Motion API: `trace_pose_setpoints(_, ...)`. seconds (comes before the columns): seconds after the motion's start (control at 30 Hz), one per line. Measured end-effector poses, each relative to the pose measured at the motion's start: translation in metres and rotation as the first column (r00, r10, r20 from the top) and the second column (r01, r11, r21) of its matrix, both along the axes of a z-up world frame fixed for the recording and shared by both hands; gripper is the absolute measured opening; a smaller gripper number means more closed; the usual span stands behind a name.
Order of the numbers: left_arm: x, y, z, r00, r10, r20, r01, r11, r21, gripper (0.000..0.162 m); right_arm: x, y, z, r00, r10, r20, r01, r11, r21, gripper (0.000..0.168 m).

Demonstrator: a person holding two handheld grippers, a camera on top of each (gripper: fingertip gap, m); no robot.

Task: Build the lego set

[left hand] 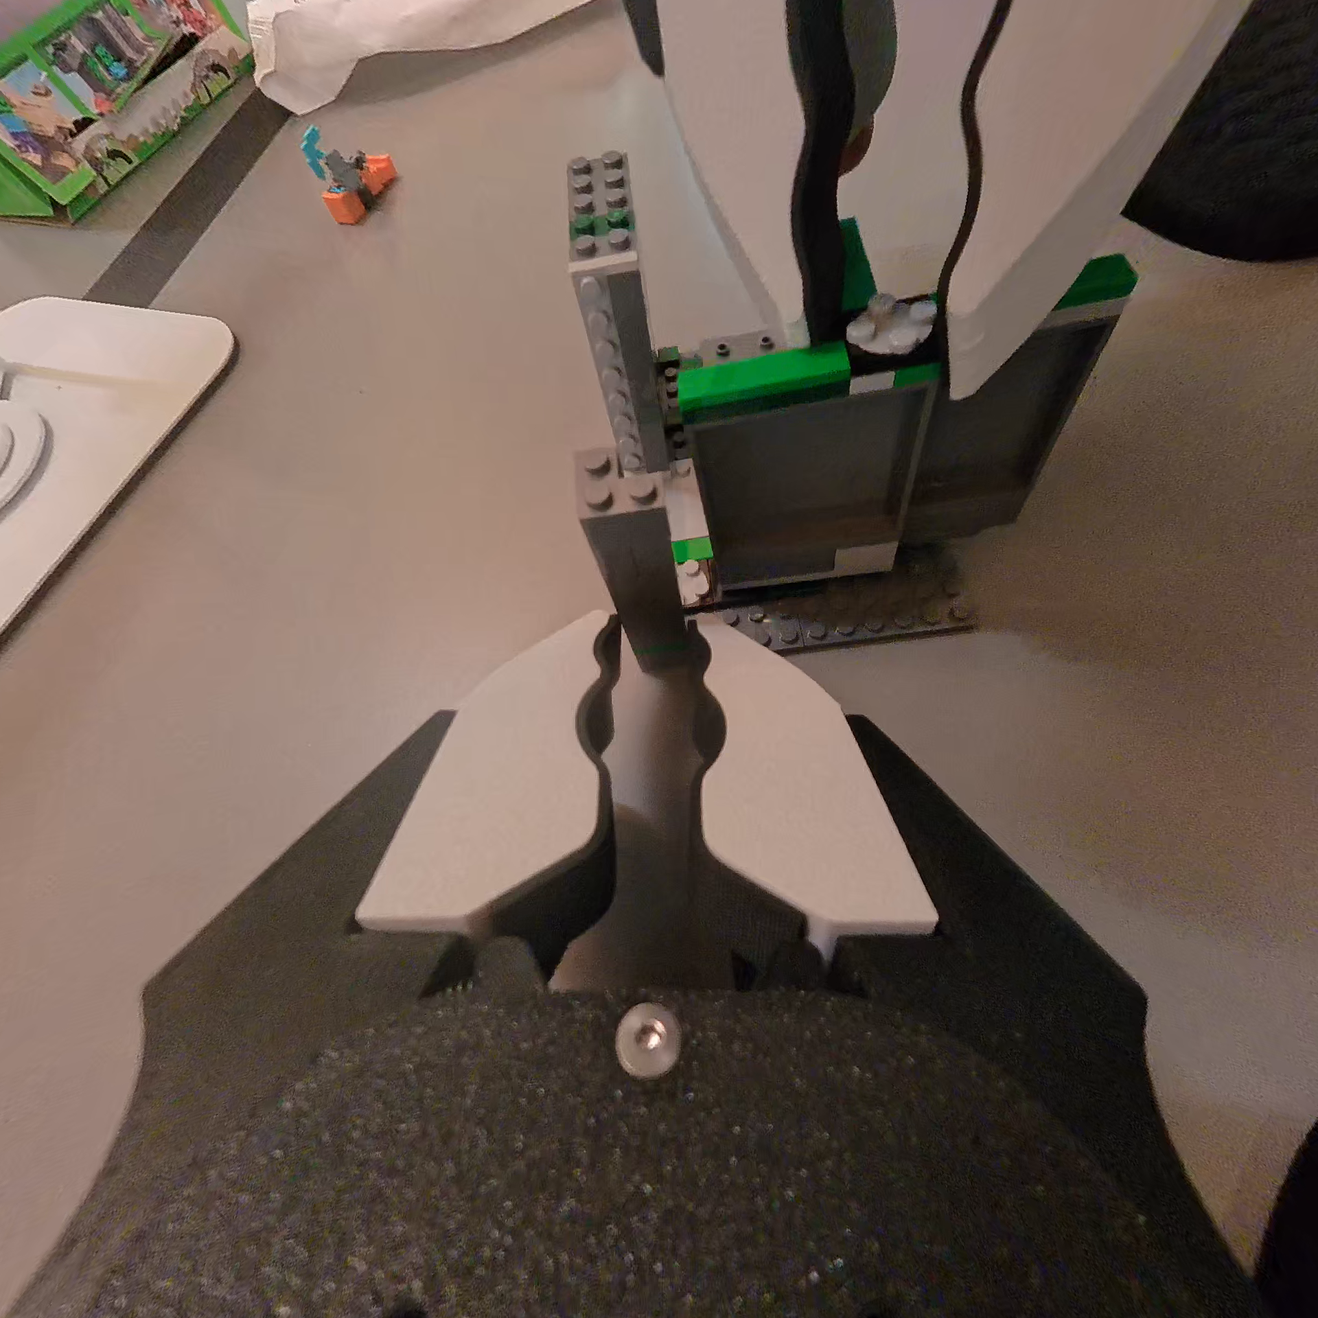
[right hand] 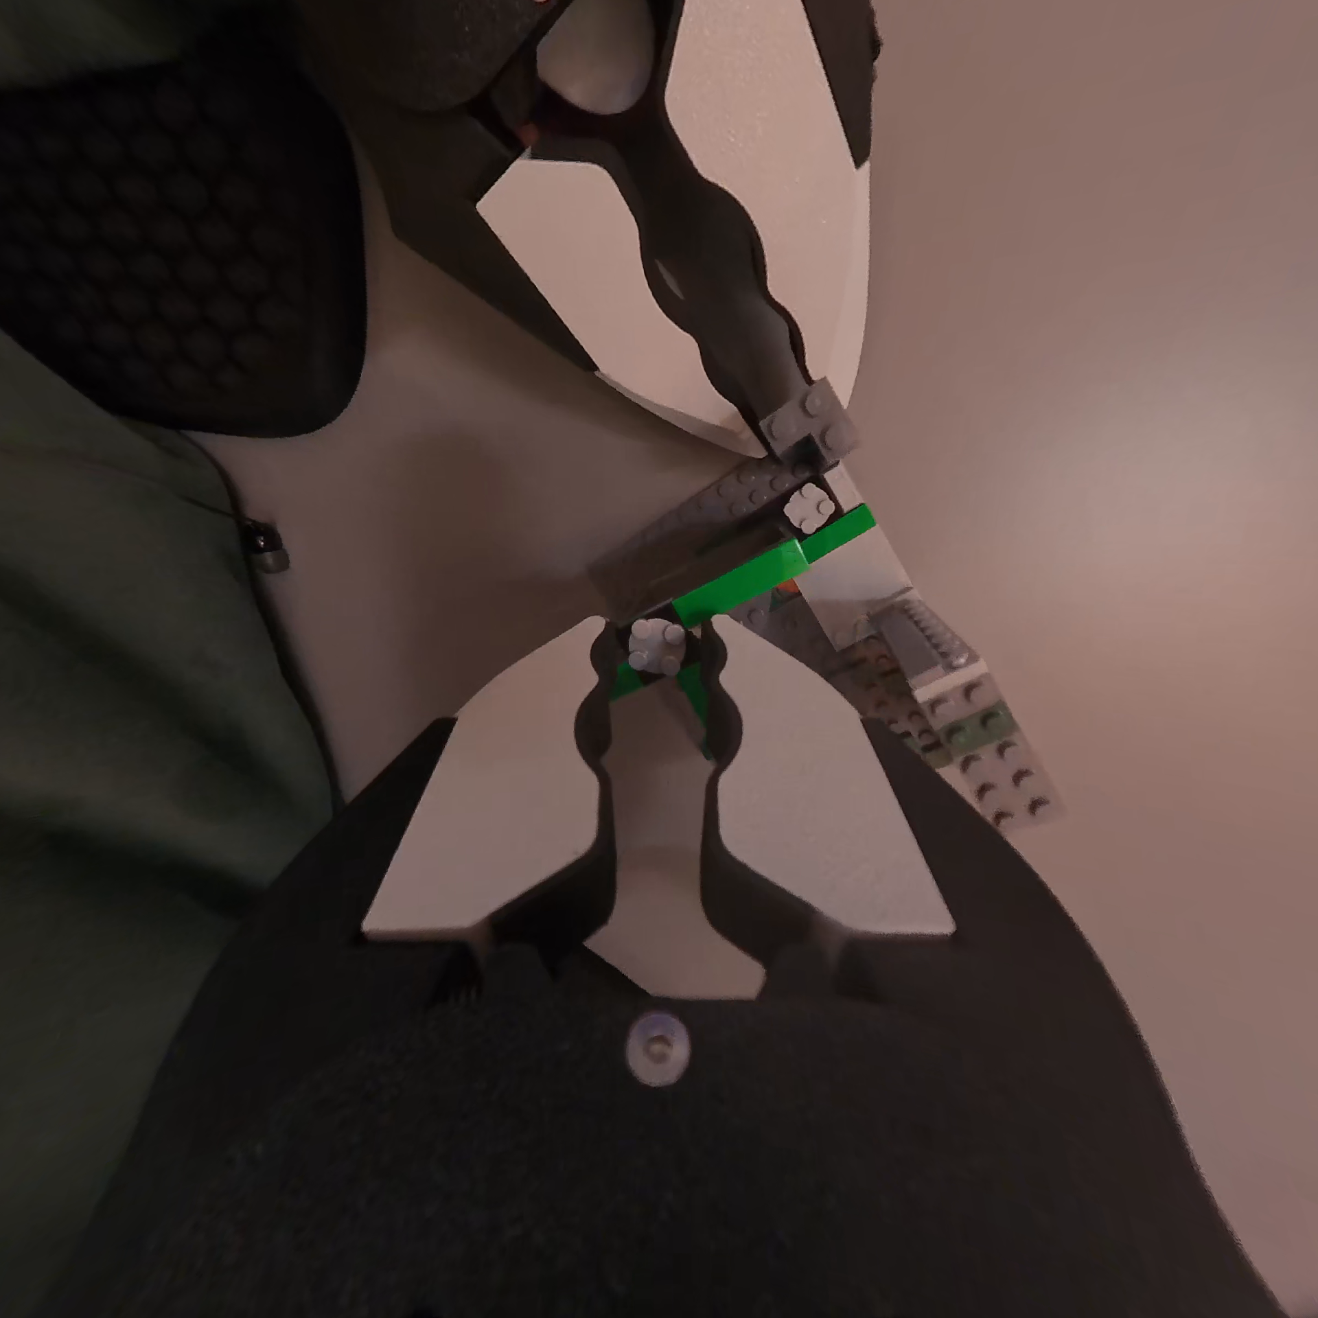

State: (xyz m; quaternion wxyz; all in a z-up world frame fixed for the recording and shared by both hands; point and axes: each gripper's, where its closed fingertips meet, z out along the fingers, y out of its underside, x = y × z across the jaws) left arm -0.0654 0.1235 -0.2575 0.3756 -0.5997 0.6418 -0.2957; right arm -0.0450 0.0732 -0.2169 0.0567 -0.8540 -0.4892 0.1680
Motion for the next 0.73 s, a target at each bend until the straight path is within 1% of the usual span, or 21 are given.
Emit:
trace_pose_setpoints(0.37,0.0001,0.0001,-0.0004,1.0,0.001,-0.003,-0.001,1.0,0.005,0.017,-0.004,-0.0013,-0.0023,1.0,0.017,0.0,-0.017,1.0,-0.002,0.022)
trace_pose_setpoints(0.73,-0.0002,-0.0008,-0.0019,1.0,-0.004,-0.013,0.004,1.0,0.013,0.017,-0.003,-0.0054,-0.0042,0.998,0.056,0.039,-0.056,0.998,-0.012,0.023)
